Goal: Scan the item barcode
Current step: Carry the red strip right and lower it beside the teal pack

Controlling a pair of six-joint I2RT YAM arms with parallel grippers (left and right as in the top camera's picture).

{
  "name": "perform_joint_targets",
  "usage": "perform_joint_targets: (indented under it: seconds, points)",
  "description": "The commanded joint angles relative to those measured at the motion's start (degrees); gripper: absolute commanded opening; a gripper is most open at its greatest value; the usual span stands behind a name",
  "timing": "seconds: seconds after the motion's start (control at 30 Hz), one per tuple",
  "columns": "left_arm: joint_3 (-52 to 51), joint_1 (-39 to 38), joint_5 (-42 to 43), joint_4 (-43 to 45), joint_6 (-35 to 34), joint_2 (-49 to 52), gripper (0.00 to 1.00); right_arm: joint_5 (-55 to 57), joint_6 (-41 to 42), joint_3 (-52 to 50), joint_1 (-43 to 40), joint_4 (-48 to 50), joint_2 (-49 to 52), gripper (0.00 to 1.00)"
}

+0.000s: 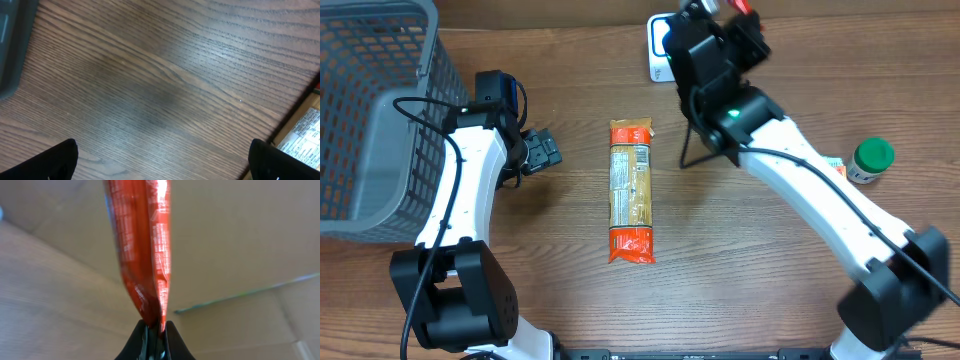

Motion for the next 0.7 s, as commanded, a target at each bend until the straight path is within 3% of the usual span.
perform_joint_targets:
  seconds: [0.0, 0.13, 0.27, 0.43, 0.67]
  points:
    - [0.46, -0.13, -0.50, 0.09, 0.68, -0.13, 1.00, -11.30, 26.05, 0.35, -1.53, -13.70, -5.81, 0.04]
    - [0.44, -0.13, -0.50, 0.09, 0.68, -0.13, 1.00, -25.70, 40.68, 0.33, -5.18, -30.71, -7.19, 0.04]
    - [0.44, -0.13, -0.50, 0.09, 0.68, -0.13, 1.00, -39.67, 47.50, -2.38, -10.32, -40.15, -6.62, 0.04]
    - [0.44, -0.13, -0.50, 0.09, 0.68, -0.13, 1.00, -48.15, 47.52, -11.32, -14.69, -41.51, -6.49, 0.04]
    - [0.46, -0.13, -0.50, 0.09, 0.68, -0.13, 1.00, -48.35, 48.22, -23.82, -15.69, -37.33, -6.49, 0.04]
